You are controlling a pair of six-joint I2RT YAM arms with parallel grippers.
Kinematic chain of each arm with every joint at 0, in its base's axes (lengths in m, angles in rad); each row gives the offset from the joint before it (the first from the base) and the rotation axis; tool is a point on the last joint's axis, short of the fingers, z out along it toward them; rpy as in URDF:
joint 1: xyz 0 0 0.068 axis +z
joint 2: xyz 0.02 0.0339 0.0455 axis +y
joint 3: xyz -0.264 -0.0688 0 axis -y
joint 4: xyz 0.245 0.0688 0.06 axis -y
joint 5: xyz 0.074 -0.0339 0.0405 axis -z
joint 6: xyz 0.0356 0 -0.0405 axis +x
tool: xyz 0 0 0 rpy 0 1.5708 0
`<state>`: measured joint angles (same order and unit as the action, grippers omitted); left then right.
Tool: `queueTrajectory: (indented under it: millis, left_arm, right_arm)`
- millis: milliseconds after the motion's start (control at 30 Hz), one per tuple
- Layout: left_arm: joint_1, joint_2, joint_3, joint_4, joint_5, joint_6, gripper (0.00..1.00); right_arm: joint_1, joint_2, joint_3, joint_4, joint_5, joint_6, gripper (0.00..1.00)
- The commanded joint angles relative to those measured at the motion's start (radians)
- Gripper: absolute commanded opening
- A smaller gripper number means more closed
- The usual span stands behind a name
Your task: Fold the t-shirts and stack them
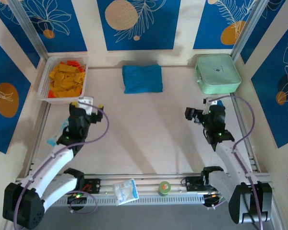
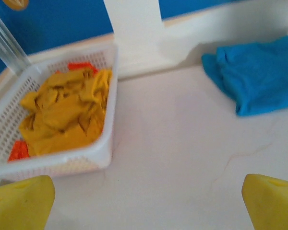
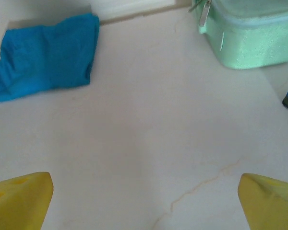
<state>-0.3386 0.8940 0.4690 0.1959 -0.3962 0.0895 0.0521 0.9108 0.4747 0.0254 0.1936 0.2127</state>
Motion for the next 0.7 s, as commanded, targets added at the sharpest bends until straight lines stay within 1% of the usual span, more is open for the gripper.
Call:
queueTrajectory:
  millis: [0,67,133,233,267,300,400,467,500,533,567,600,633,667]
  left_arm:
    - [0.001,-0.004,-0.145,0.29,-0.046,0.047,0.99]
    - [0.004,0.042,-0.207,0.383,-0.058,0.045,0.99]
    - [0.016,0.137,-0.263,0.537,-0.053,0.049,0.99]
    - [0.032,0.328,-0.283,0.733,-0.043,0.059,0.99]
    - [0.033,0.383,-0.278,0.804,-0.049,0.081,0.99]
    - [0.037,0.422,-0.273,0.844,-0.028,0.082,0.99]
    - [0.067,0.504,-0.225,0.865,0.02,0.082,0.99]
    - [0.091,0.594,-0.212,0.93,0.054,0.083,0.99]
    - [0.105,0.643,-0.214,1.003,0.059,0.084,0.99]
    - [0.122,0.644,-0.224,1.005,0.057,0.054,0.99]
    - [0.15,0.625,-0.225,0.958,0.114,0.022,0.99]
    - [0.192,0.635,-0.21,0.926,0.199,-0.003,0.99]
    - [0.215,0.684,-0.186,0.957,0.254,-0.004,0.99]
    - [0.222,0.697,-0.157,0.909,0.263,-0.007,0.99]
  right_arm:
    - [-0.001,0.007,-0.12,0.326,-0.046,-0.121,0.99]
    - [-0.001,0.049,-0.182,0.437,-0.068,-0.148,0.99]
    - [-0.001,0.11,-0.217,0.53,-0.085,-0.154,0.99]
    - [0.0,0.219,-0.229,0.639,-0.089,-0.16,0.99]
    - [0.005,0.242,-0.226,0.666,-0.076,-0.164,0.99]
    - [0.007,0.262,-0.225,0.69,-0.085,-0.18,0.99]
    - [0.002,0.352,-0.236,0.853,-0.076,-0.186,0.99]
    - [-0.011,0.413,-0.226,0.905,-0.1,-0.163,0.99]
    - [-0.014,0.454,-0.222,0.951,-0.124,-0.165,0.99]
    - [-0.014,0.503,-0.218,0.984,-0.138,-0.172,0.99]
    - [-0.014,0.55,-0.214,1.016,-0.149,-0.177,0.99]
    - [-0.012,0.611,-0.207,1.069,-0.156,-0.177,0.99]
    - [-0.006,0.637,-0.186,1.072,-0.139,-0.178,0.99]
    - [-0.012,0.608,-0.144,0.953,-0.128,-0.173,0.99]
